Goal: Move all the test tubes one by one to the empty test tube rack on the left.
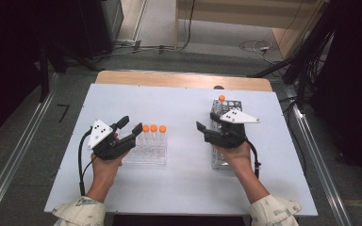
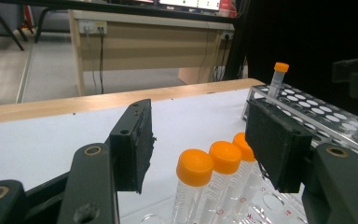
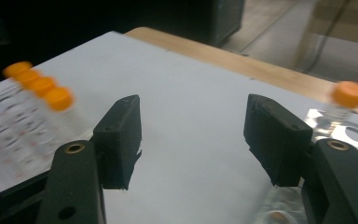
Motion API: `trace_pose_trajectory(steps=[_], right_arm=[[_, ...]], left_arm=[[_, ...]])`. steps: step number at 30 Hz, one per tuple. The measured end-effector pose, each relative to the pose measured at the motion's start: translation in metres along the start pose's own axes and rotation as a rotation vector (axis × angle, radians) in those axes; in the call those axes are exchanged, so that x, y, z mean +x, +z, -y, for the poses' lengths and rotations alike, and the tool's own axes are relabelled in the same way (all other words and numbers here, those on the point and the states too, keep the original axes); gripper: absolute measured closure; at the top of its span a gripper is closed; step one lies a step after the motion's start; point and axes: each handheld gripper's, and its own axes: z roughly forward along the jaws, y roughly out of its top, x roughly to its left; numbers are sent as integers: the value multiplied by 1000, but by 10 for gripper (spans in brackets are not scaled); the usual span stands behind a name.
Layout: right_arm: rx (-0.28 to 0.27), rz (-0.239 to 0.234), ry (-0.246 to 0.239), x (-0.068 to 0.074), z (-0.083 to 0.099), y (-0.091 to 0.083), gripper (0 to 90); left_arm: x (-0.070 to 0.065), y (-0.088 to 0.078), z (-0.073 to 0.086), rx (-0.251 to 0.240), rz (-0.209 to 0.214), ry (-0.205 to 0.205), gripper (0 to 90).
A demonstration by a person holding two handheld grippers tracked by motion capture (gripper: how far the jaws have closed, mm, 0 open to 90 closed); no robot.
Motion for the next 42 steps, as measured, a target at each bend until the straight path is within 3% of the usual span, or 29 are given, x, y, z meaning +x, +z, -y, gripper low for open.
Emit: trace_pose_trajectory(steps=[3,4,5,7,9,11,16,23,26,29,35,38,42], right_arm=[[-18,78,47,-20,-2,1,357],[-36,133,58,-30,-3,4,352],[-36,133,58,-30,-3,4,352],[-56,177,76,-40,-3,8,351],[-64,218,59,-47,-4,14,368],[-51,249,67,-54,-2,22,387],[18,264,106,-68,0,38,424],[73,278,113,-74,2,52,492],[69,280,93,-73,1,52,536],[131,272,84,-75,-3,59,553],[203,276,87,-75,-6,69,624],[217,278,83,-76,-7,71,692],[208,272,78,-75,-7,71,717]], left_arm=[[0,0,0,-2,0,1,412],[-1,0,-1,-4,0,1,413],[-1,0,-1,-4,-1,2,413],[-1,0,-1,-4,-1,1,414],[-1,0,-1,-5,1,2,414],[-1,-1,-1,-6,0,1,414],[0,-1,-1,-6,0,1,417],[1,-1,-1,-5,-2,4,424],[1,-1,0,-7,-3,1,428],[0,0,0,-8,-1,3,430],[2,-1,-1,-10,-3,1,435],[2,-2,-1,-14,-2,2,436],[2,-3,-2,-16,1,4,442]])
